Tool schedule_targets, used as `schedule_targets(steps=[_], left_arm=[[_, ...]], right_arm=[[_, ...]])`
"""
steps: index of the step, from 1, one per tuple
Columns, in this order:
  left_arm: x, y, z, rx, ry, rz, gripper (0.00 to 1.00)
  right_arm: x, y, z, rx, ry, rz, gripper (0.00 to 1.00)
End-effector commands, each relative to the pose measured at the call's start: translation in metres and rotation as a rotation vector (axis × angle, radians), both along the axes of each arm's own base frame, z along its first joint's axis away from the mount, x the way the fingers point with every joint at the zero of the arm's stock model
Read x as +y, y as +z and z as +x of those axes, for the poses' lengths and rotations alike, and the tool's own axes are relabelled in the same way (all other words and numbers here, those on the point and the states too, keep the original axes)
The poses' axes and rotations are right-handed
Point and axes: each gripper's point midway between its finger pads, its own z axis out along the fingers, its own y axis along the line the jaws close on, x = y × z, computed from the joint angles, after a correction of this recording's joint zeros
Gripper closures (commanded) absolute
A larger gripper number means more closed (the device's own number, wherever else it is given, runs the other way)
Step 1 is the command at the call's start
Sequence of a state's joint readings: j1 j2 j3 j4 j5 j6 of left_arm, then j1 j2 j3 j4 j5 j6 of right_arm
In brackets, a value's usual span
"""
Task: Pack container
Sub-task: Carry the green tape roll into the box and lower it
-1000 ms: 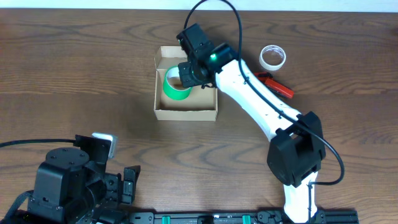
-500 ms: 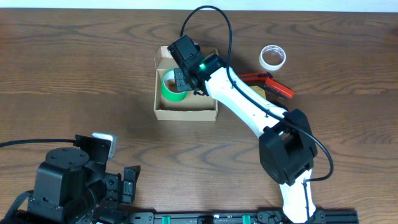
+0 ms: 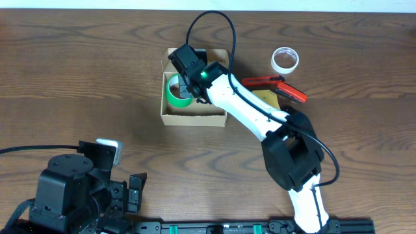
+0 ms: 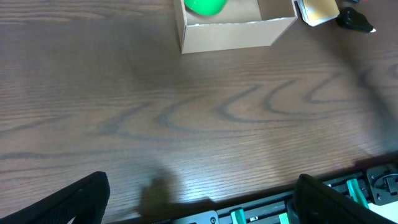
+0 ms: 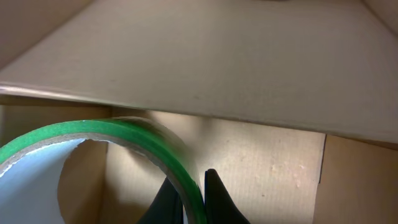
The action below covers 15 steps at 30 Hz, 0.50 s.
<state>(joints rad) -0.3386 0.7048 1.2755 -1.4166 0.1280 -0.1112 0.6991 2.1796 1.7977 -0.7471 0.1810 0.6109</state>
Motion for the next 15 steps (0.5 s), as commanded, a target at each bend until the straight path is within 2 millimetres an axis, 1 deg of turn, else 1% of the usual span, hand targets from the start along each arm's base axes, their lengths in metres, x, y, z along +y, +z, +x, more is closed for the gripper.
schedule_targets(steps=[1,5,6,7,9,10,15], left_arm=[[-0.0005,-0.0013,-0.0008,0.008,0.0,-0.002,0.05],[-0.0005,-0.0013,-0.0008,0.008,0.0,-0.002,0.05],[-0.0005,-0.0013,-0.0008,0.008,0.0,-0.002,0.05],[-0.0005,-0.0013,-0.0008,0.008,0.0,-0.002,0.05],[-0.0006,-0.0013,-0.0007,0.008,0.0,-0.003,0.05],[-0.0005,-0.0013,-0.0008,0.009,0.0,-0.002,0.05],[-0.0005,-0.0013,-0.0008,0.008,0.0,-0.002,0.05]], right_arm=[[0.0009,-0.0106,-0.0011,0.003,-0.025,-0.018,0.99],[0.0015,-0.011,0.0004,-0.003,-0.027,-0.018,0.99],[0.0016,-0.0107,0.0011,-0.007,-0.028,-0.017,0.96],[0.0021,-0.0104,0.0016,-0.009,-0.028,-0.015,0.89],[0.0029,-0.0097,0.0026,-0.014,-0.028,-0.011,0.71],[0.0033,-0.0095,0.003,-0.016,-0.027,-0.01,0.66],[0.0033,-0.0094,0.0032,-0.016,-0.028,-0.009,0.5]])
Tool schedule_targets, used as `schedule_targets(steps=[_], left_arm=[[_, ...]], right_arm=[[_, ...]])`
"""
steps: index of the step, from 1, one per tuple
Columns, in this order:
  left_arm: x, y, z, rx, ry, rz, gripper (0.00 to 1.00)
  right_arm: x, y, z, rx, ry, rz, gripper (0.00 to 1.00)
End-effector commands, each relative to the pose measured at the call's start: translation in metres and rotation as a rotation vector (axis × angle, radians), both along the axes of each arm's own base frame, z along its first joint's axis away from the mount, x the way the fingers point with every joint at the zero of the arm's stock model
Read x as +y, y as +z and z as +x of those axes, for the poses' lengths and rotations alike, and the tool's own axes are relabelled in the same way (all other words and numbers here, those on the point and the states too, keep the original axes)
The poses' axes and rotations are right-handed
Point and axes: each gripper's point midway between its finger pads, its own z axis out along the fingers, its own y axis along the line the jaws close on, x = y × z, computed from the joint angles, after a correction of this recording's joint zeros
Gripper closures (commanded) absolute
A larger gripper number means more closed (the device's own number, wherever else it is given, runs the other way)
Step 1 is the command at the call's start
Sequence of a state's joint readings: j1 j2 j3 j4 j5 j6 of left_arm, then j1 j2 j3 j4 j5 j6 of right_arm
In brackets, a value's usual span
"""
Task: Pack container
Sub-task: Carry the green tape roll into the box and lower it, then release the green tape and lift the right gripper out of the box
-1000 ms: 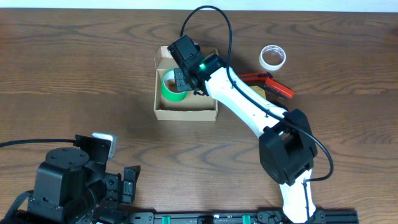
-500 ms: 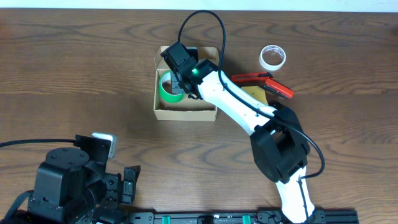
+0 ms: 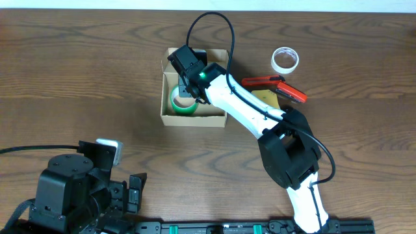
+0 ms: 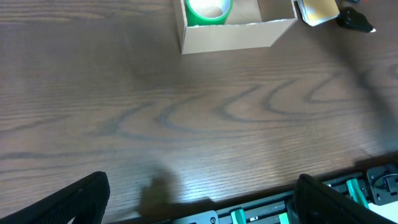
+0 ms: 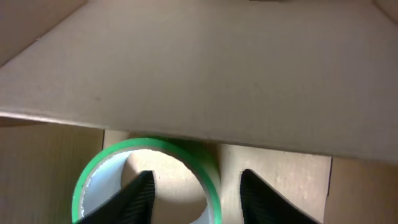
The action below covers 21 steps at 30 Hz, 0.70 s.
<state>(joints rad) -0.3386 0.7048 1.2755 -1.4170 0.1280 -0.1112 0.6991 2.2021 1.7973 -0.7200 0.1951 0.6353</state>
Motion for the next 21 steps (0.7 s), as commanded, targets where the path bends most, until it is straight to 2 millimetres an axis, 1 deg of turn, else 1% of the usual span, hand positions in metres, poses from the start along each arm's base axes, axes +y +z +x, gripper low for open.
schedule_targets(steps=[1,4,6,8,11,14,16,17,18,19,21], left_arm=[[-0.001,-0.001,-0.001,0.008,0.0,-0.002,0.05],[-0.001,-0.001,-0.001,0.008,0.0,-0.002,0.05],[-0.001,-0.001,-0.001,0.008,0.0,-0.002,0.05],[-0.001,-0.001,-0.001,0.008,0.0,-0.002,0.05],[-0.001,-0.001,-0.001,0.008,0.0,-0.002,0.05],[-0.001,-0.001,-0.001,0.008,0.0,-0.003,0.05],[-0.001,-0.001,-0.001,0.008,0.0,-0.003,0.05],[-0.001,-0.001,-0.001,0.008,0.0,-0.003,0.05],[-0.001,-0.001,-0.001,0.008,0.0,-0.003,0.05],[-0.001,-0.001,-0.001,0.008,0.0,-0.003,0.05],[-0.001,-0.001,-0.001,0.008,0.0,-0.002,0.05]], right_arm=[[0.002,-0.001,-0.002,-0.007,0.0,-0.013,0.48],[0.003,-0.001,-0.004,0.004,0.01,-0.009,0.44],[0.005,0.006,-0.007,0.019,0.034,0.011,0.44],[0.005,0.022,-0.009,0.028,0.046,0.046,0.4],[-0.005,0.057,-0.004,-0.011,0.072,0.081,0.4],[-0.028,0.098,0.005,-0.078,0.07,0.095,0.39],[-0.051,0.123,0.012,-0.127,0.076,0.085,0.38],[-0.064,0.132,0.016,-0.145,0.072,0.072,0.38],[-0.081,0.141,0.02,-0.162,0.065,0.055,0.38],[-0.093,0.145,0.023,-0.169,0.058,0.045,0.38],[-0.123,0.149,0.032,-0.175,0.037,0.013,0.36]])
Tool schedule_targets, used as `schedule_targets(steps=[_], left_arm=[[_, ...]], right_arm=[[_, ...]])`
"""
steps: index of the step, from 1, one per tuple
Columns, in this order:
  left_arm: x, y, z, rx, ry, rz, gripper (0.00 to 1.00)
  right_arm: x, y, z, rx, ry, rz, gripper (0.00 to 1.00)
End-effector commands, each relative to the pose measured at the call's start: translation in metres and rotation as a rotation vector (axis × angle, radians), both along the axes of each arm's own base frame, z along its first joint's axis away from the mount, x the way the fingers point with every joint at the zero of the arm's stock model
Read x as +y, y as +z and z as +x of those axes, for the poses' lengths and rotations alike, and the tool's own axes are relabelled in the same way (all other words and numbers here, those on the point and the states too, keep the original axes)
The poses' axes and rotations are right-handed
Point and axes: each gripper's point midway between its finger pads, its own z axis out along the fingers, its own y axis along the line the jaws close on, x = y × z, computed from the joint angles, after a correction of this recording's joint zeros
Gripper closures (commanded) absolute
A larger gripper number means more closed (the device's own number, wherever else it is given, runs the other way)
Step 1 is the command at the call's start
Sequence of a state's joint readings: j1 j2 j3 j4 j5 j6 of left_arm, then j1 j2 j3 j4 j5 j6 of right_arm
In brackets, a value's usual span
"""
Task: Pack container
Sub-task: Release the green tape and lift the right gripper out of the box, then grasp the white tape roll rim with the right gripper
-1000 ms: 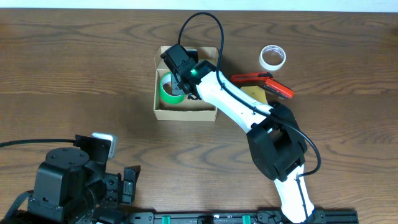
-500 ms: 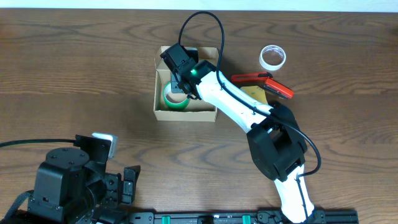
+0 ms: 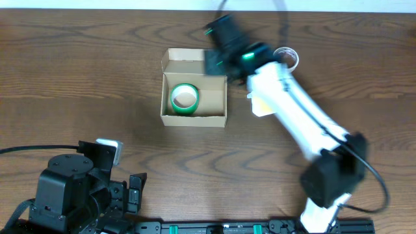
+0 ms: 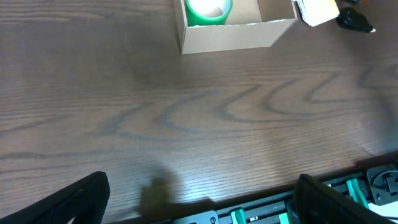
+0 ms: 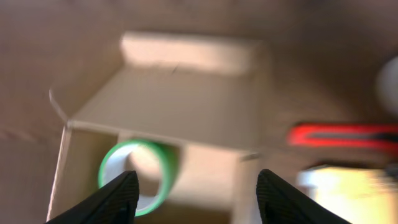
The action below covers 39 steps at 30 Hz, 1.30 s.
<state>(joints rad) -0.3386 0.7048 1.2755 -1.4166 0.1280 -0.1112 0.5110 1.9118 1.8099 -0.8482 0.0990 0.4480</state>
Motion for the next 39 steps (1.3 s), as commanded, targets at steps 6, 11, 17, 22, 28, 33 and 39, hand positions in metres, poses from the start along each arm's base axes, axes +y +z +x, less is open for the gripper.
schedule_targets(steps=[6,11,17,22,28,33,39], left_arm=[[-0.001,-0.001,-0.001,0.009,0.0,-0.002,0.05],[0.0,-0.001,-0.001,0.008,0.0,-0.002,0.05],[0.0,-0.001,-0.001,0.008,0.0,-0.002,0.05],[-0.001,-0.001,-0.001,0.009,0.0,-0.002,0.05],[-0.001,-0.001,-0.001,0.009,0.0,-0.002,0.05],[0.0,-0.001,-0.001,0.008,0.0,-0.002,0.05],[-0.001,-0.001,-0.001,0.009,0.0,-0.002,0.05]], right_arm=[[-0.121,-0.011,0.04,0.007,-0.062,-0.156,0.35],[-0.158,-0.05,0.061,0.056,-0.064,-0.206,0.31],[-0.172,-0.101,0.079,0.098,-0.023,-0.253,0.29],[-0.182,-0.136,0.087,0.134,-0.035,-0.271,0.28],[-0.199,-0.167,0.091,0.171,-0.06,-0.267,0.27],[-0.203,-0.191,0.088,0.215,-0.063,-0.267,0.26],[-0.199,-0.201,0.09,0.221,-0.051,-0.247,0.25]])
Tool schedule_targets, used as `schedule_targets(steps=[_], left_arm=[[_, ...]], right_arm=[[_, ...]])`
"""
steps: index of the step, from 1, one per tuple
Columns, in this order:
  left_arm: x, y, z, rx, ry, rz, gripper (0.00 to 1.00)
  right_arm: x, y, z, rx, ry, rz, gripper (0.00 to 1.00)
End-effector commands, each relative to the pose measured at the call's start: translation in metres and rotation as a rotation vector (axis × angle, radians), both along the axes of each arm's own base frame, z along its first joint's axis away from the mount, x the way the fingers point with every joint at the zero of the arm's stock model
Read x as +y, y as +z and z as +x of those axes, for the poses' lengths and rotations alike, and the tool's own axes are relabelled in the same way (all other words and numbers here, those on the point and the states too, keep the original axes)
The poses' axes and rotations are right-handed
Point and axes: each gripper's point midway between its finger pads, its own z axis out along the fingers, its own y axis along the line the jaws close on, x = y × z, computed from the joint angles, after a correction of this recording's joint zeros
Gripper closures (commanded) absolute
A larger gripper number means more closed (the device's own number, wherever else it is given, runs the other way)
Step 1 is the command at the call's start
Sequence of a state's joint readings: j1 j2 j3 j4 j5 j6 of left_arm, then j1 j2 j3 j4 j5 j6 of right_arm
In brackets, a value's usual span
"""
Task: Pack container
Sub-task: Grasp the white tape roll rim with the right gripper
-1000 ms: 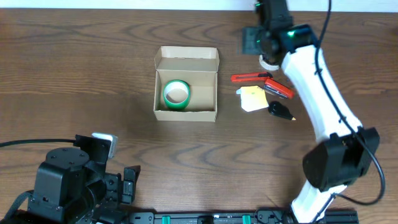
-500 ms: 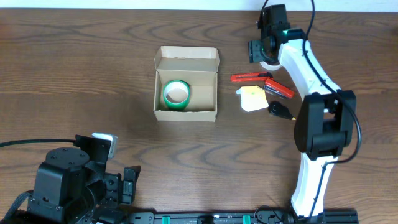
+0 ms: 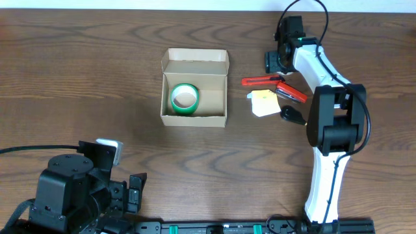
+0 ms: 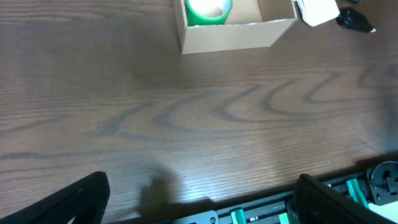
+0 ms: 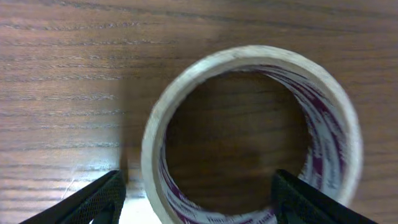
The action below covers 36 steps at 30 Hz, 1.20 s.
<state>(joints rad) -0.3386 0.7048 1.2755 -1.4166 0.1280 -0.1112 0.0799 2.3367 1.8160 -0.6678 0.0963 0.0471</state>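
Note:
The open cardboard box (image 3: 194, 64) stands mid-table with a green tape roll (image 3: 184, 97) lying flat inside; the left wrist view shows the same roll (image 4: 208, 9) in the box (image 4: 236, 32). A clear tape roll with purple print (image 5: 155, 143) lies on the wood at the back right. My right gripper (image 5: 200, 194) is open just above it, one finger on each side. In the overhead view the right gripper (image 3: 279, 62) hides this roll. My left gripper (image 4: 202, 199) is open and empty at the table's near edge.
A red box cutter (image 3: 260, 81), a red clamp (image 3: 291, 93), a pale yellow note pad (image 3: 263, 103) and a small black object (image 3: 291, 116) lie right of the box. The left arm's base (image 3: 71, 192) sits at the near left.
My right gripper has moved from above the box's far right side to the back right, over the clear tape roll, still open. The green roll stays in the box.
At first my right gripper was shut on the green roll inside the box. Then it stood open with the roll lying flat on the box floor. After that it was clear of the box, and now it straddles the clear roll. The left arm stayed still.

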Motion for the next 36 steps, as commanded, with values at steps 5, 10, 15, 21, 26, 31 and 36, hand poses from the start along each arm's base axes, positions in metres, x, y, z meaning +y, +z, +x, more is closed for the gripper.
schedule_targets(steps=[5,10,15,21,26,31,36], left_arm=[[-0.001,-0.001,-0.001,0.009,0.0,-0.002,0.05],[-0.001,-0.001,-0.001,0.009,0.0,-0.002,0.05],[-0.001,-0.001,-0.001,0.009,0.0,-0.002,0.05],[-0.001,-0.001,-0.001,0.008,0.0,-0.003,0.05],[0.0,-0.001,-0.001,0.008,0.0,-0.002,0.05],[0.0,-0.001,-0.001,0.008,0.0,-0.002,0.05],[-0.001,-0.001,-0.001,0.009,0.0,-0.002,0.05]], right_arm=[[0.009,-0.009,0.002,0.003,0.03,0.041,0.46],[0.009,-0.009,0.002,0.002,0.03,0.041,0.69],[0.01,-0.009,0.002,0.001,0.03,0.041,0.77],[0.012,0.023,0.012,-0.042,0.035,0.052,0.84],[0.021,0.109,0.032,-0.183,0.054,0.078,0.93],[0.041,0.205,0.03,-0.338,0.099,0.087,0.93],[0.057,0.246,0.017,-0.404,0.134,0.065,0.99]])
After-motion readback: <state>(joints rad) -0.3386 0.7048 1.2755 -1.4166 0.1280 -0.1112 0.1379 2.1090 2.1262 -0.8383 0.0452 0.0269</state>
